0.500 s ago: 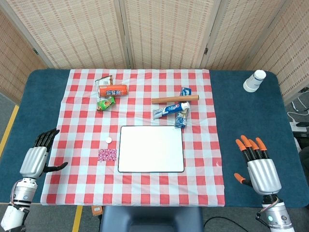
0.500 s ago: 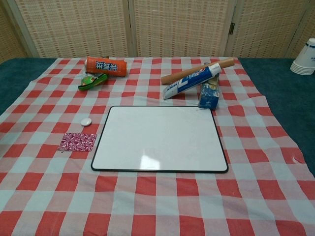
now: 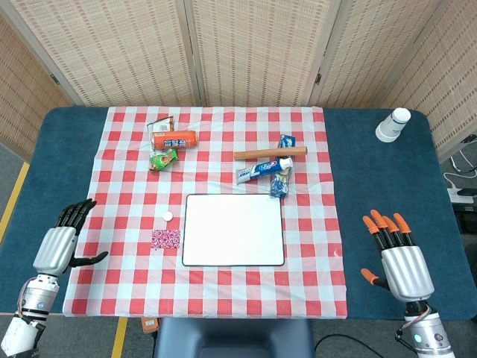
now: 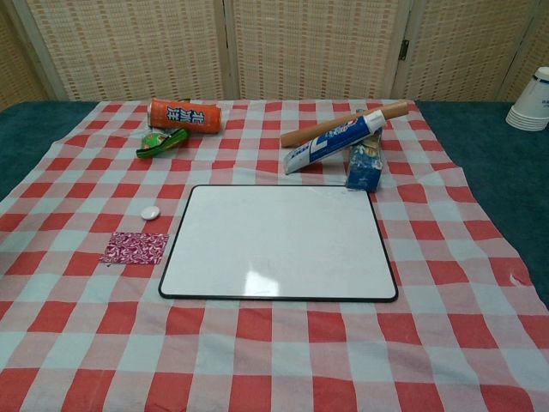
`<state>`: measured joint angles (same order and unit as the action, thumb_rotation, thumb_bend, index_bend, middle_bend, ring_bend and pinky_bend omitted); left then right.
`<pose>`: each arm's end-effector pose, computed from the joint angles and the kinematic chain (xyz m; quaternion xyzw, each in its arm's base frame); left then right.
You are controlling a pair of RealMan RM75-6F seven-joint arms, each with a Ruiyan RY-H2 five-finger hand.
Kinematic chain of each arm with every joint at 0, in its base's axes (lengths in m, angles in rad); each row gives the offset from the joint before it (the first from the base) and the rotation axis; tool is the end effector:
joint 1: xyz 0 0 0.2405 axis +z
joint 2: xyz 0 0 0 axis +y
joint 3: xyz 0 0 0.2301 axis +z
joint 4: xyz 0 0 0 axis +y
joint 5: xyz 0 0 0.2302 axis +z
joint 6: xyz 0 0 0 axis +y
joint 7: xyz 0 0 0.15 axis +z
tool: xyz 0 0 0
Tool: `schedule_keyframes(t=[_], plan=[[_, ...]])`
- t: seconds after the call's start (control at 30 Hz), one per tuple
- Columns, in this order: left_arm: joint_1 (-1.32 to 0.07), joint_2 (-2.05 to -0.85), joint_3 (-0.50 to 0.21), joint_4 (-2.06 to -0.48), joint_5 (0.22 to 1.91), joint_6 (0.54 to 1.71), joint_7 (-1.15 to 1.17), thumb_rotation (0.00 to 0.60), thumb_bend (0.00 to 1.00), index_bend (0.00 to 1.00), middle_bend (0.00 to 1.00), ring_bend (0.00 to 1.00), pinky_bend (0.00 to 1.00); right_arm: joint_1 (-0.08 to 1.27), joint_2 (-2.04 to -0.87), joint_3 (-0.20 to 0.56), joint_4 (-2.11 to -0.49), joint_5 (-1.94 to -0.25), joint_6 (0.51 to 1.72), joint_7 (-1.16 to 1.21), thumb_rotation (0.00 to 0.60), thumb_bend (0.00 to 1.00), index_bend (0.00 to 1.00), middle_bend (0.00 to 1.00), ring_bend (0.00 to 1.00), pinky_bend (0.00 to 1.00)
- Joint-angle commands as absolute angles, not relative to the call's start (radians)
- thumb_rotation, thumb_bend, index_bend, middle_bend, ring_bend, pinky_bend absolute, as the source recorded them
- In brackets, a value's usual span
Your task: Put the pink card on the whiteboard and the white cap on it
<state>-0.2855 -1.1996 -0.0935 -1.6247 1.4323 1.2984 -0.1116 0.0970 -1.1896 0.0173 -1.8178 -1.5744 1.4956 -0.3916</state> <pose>-0.2526 0.2490 0.0867 -0.6046 -0.4466 -0.4456 0.4863 -0.2284 -0.1765 0.0892 0.6475 -0.3320 0.3706 0.5772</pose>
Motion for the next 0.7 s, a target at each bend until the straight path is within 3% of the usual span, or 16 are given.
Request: schedule_keyframes(t=[0.03, 0.17, 0.27, 0.33, 0.43, 0.6, 0.7], plan=[[-0.286, -1.216, -0.092, -1.589, 1.489, 1.342, -0.161, 0.550, 0.18, 0.00, 0.00, 0.00, 0.00, 0.097, -1.188, 0.019, -1.822, -1.570, 1.493, -0.393, 0.560, 0.00, 0.00, 0.00, 0.00, 0.05], [-0.274, -1.267, -0.102, -1.534, 1.525, 1.418, -0.173, 0.600, 0.21, 0.00, 0.00, 0.00, 0.07, 0.099, -1.186, 0.020, -1.821, -1.577, 1.489, -0.393, 0.561, 0.00, 0.00, 0.00, 0.00, 0.05], [-0.267, -1.295, -0.105, -1.523, 1.564, 1.473, -0.201, 0.600, 0.23, 0.00, 0.02, 0.07, 0.26, 0.101, -1.181, 0.020, -1.820, -1.573, 1.479, -0.386, 0.561, 0.00, 0.00, 0.00, 0.00, 0.05], [-0.272, -1.300, -0.090, -1.531, 1.604, 1.483, -0.211, 0.600, 0.23, 0.00, 0.07, 0.22, 0.46, 0.102, -1.176, 0.019, -1.822, -1.570, 1.473, -0.378, 0.560, 0.00, 0.00, 0.00, 0.00, 0.06], [-0.283, -1.308, -0.070, -1.561, 1.654, 1.483, -0.157, 0.600, 0.23, 0.00, 0.11, 0.37, 0.60, 0.102, -1.169, 0.020, -1.826, -1.569, 1.470, -0.369, 0.560, 0.00, 0.00, 0.00, 0.00, 0.06], [-0.299, -1.328, -0.037, -1.629, 1.714, 1.453, 0.022, 0.600, 0.23, 0.00, 0.32, 0.60, 0.72, 0.107, -1.163, 0.017, -1.829, -1.574, 1.459, -0.363, 0.561, 0.00, 0.00, 0.00, 0.00, 0.07], [-0.311, -1.330, -0.034, -1.656, 1.730, 1.429, 0.128, 0.600, 0.23, 0.02, 0.51, 0.76, 0.81, 0.114, -1.157, 0.012, -1.831, -1.575, 1.440, -0.360, 0.561, 0.00, 0.00, 0.00, 0.00, 0.07]])
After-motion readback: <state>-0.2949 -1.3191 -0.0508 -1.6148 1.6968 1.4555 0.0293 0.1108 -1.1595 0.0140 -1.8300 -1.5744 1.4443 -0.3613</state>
